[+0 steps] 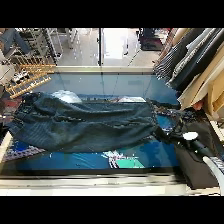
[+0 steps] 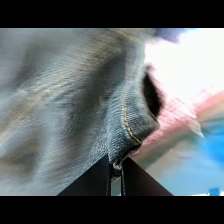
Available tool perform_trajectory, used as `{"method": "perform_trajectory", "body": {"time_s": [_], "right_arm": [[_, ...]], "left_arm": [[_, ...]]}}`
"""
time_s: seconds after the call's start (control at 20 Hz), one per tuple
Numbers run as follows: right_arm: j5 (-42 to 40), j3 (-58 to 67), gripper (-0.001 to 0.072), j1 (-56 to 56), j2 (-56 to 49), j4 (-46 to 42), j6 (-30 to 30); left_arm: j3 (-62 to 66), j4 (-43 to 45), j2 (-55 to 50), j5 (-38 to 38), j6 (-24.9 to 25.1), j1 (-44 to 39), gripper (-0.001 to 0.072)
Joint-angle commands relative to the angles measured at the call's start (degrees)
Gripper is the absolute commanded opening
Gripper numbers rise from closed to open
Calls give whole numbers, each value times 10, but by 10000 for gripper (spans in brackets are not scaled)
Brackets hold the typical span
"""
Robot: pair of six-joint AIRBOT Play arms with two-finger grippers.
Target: Fold the clothes and pants, and hang the long-sleeved shirts on hangers.
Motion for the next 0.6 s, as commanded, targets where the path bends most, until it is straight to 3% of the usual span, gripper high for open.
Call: {"method": "perform_trajectory", "body": {"time_s": [0.0,0.1,0.15,0.2,0.25,0.4,0.55], "right_arm": [[96,115,39,1,61,-75,46],[168,222,43,1,70,-127,78],[202,273,130,1,66,-148,85],[224,306,358,1,62,-158,87],[246,325,493,1,58,-168,87],[281,296,488,1,58,-218,98],[299,194,393,1,58,-221,96]], "left_arm": [[50,1,40,-71,26,20,14],[106,2,70,-115,25,35,14],[132,11,83,-130,21,39,14],[157,39,96,-139,-1,40,15],[175,80,106,-149,-24,40,14],[179,182,123,-169,-63,37,15],[162,211,123,-175,-67,37,16]]}}
